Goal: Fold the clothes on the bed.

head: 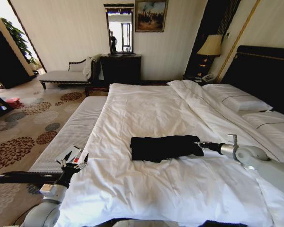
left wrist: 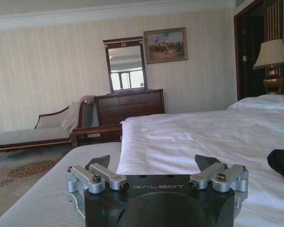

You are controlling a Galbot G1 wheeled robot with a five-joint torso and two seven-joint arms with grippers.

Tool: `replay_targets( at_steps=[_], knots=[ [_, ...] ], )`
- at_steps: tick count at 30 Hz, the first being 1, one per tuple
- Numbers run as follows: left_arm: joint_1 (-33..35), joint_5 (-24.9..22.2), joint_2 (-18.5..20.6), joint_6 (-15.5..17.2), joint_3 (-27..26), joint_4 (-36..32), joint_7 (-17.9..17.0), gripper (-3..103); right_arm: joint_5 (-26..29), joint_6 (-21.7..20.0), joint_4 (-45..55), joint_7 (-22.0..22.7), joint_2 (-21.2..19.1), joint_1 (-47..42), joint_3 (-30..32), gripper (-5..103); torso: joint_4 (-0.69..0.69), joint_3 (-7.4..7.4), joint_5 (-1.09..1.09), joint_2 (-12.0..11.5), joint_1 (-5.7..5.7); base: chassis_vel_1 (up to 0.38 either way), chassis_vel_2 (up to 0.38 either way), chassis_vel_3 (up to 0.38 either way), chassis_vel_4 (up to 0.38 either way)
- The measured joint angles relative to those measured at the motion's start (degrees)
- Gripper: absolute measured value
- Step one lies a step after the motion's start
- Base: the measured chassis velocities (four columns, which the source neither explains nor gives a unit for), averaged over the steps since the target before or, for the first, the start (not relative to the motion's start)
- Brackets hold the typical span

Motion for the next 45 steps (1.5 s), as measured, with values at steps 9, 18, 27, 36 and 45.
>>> replay_targets(
  at_steps=[9, 18, 27, 36, 45],
  knots=[
    [0.0, 0.0, 0.0, 0.0, 0.0, 0.0, 0.0, 100, -3.2, 1.7, 7.4, 3.9, -0.9, 0.8, 0.0, 3, 0.00, 0.00, -0.02, 0.0, 0.00, 0.000, 0.000, 0.000, 0.000],
    [0.0, 0.0, 0.0, 0.0, 0.0, 0.0, 0.0, 100, -2.6, 1.5, 18.4, 9.8, 0.6, 3.0, -0.7, 3, 0.01, 0.00, -0.02, 0.0, 0.00, 0.000, 0.000, 0.000, 0.000],
    [0.0, 0.0, 0.0, 0.0, 0.0, 0.0, 0.0, 100, -2.9, 0.4, 20.3, 11.3, 3.8, 6.7, -4.5, 3, -0.01, 0.00, -0.01, 0.0, 0.00, 0.000, 0.000, 0.000, 0.000],
    [0.0, 0.0, 0.0, 0.0, 0.0, 0.0, 0.0, 100, -2.9, -0.6, 22.0, 13.4, 9.5, 20.7, -19.5, 3, 0.02, 0.01, 0.00, 0.0, 0.02, 0.000, 0.000, 0.000, 0.000],
    [0.0, 0.0, 0.0, 0.0, 0.0, 0.0, 0.0, 100, -3.1, -1.1, 18.6, 15.3, 17.2, 29.6, -31.6, 3, 0.00, 0.01, 0.00, 0.0, 0.02, 0.000, 0.000, 0.000, 0.000]
  ],
)
